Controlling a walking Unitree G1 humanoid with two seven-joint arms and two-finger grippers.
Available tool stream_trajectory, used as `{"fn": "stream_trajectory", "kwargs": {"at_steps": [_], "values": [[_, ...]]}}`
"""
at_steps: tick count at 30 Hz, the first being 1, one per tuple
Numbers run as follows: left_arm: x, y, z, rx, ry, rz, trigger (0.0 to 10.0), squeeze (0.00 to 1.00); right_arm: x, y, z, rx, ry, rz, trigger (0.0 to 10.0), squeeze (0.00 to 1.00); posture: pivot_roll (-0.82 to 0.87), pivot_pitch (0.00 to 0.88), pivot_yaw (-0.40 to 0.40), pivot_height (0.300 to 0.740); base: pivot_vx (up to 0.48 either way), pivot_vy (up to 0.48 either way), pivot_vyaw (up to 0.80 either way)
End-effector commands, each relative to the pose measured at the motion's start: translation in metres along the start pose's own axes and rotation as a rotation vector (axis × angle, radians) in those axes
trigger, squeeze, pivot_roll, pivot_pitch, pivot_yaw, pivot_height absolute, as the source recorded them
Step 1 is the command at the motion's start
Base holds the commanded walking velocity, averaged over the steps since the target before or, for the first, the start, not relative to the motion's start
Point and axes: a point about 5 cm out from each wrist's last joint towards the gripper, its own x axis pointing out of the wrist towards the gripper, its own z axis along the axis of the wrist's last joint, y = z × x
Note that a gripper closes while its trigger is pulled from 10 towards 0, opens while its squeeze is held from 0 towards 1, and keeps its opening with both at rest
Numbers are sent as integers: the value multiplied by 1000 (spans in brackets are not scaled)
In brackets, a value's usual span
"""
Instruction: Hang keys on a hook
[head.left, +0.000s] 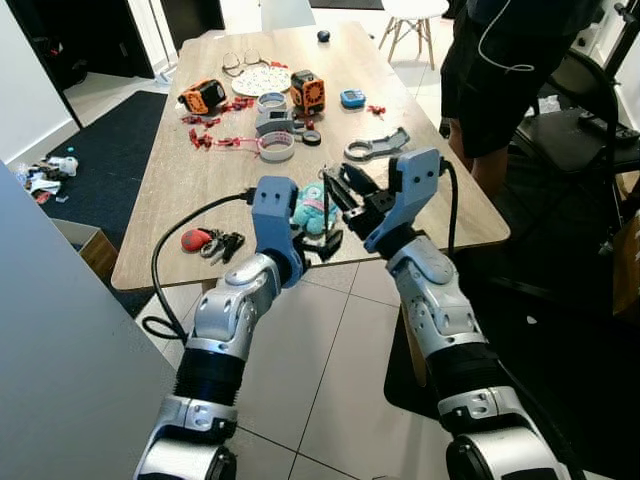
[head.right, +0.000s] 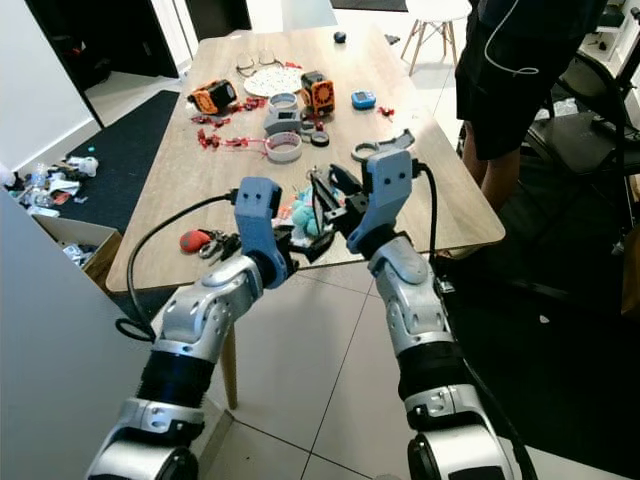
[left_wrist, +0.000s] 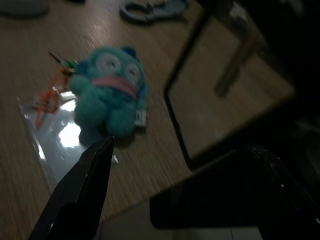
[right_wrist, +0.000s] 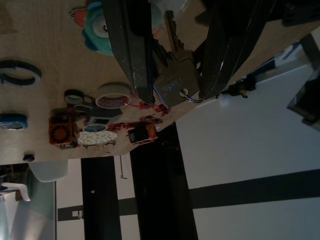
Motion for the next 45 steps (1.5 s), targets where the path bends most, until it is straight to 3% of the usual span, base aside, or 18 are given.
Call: {"fn": "stream_trajectory", "kwargs": {"at_steps": [1,20,21,23,45], "values": [[2,0,-3,-55,-5,27,10000,0,-2,5,-1,32,-17,20,10000,0,-89,91,70,740,0,0,0],[5,-8,-3,-210,-17,3,10000,0,-2,4,-1,30,-38,20,10000,0,-85,87,62,740,0,0,0],[4,-10,-1,-228,-26,-5,588,0,-2,5,-2,29,-36,24,10000,0,-85,87,62,740,0,0,0],[4,-11,2,-280,-53,-15,0,0,-2,6,-2,31,-38,27,10000,0,-85,87,62,740,0,0,0],[3,-18,8,-367,-99,-98,0,0,-3,1,-2,8,-24,9,10000,0,-89,95,64,740,0,0,0]]}}
